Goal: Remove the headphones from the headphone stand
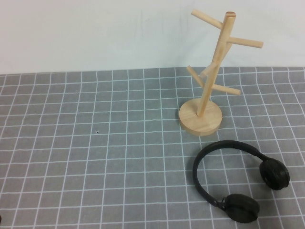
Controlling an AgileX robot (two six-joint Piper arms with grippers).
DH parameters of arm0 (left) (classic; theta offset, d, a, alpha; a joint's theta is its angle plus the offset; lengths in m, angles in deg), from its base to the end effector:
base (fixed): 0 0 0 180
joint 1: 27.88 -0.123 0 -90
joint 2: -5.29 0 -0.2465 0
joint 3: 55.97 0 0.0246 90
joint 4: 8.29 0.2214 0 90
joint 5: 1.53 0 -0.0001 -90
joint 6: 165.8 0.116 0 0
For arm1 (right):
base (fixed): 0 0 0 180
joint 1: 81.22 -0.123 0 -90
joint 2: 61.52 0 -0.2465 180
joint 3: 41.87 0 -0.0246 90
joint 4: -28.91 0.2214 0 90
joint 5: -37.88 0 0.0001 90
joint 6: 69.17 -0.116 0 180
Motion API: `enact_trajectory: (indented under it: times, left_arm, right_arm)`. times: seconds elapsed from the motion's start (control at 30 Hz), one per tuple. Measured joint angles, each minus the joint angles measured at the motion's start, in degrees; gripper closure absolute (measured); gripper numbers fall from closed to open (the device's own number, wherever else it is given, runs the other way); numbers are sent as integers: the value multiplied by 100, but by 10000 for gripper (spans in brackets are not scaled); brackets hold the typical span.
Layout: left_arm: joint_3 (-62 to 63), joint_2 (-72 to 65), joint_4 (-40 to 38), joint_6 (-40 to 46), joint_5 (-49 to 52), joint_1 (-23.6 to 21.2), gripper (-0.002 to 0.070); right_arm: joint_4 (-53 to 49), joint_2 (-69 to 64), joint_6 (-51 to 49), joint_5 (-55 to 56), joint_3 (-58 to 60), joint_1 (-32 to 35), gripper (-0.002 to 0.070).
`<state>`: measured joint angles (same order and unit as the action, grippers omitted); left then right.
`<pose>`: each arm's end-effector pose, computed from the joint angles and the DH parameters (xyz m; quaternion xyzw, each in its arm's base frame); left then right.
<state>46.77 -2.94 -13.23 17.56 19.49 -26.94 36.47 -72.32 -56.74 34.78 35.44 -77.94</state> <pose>0.0859 -0.0050 0.1673 0.0071 0.8009 -0.0238 0.5983 0.0942 -0.0046 0.1986 -0.0125 0.7143 -0.0473 0.6982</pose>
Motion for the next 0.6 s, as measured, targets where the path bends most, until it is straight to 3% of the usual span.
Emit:
enact_trajectory:
  times: [0.4,0.6]
  left_arm:
    - [0,0,0,0,0,0,679]
    - [0,0,0,0,0,0,679]
  right_arm:
    - [62,224,-117,-1807,25,128,682]
    - [41,224,-140,-1912,25,128,682]
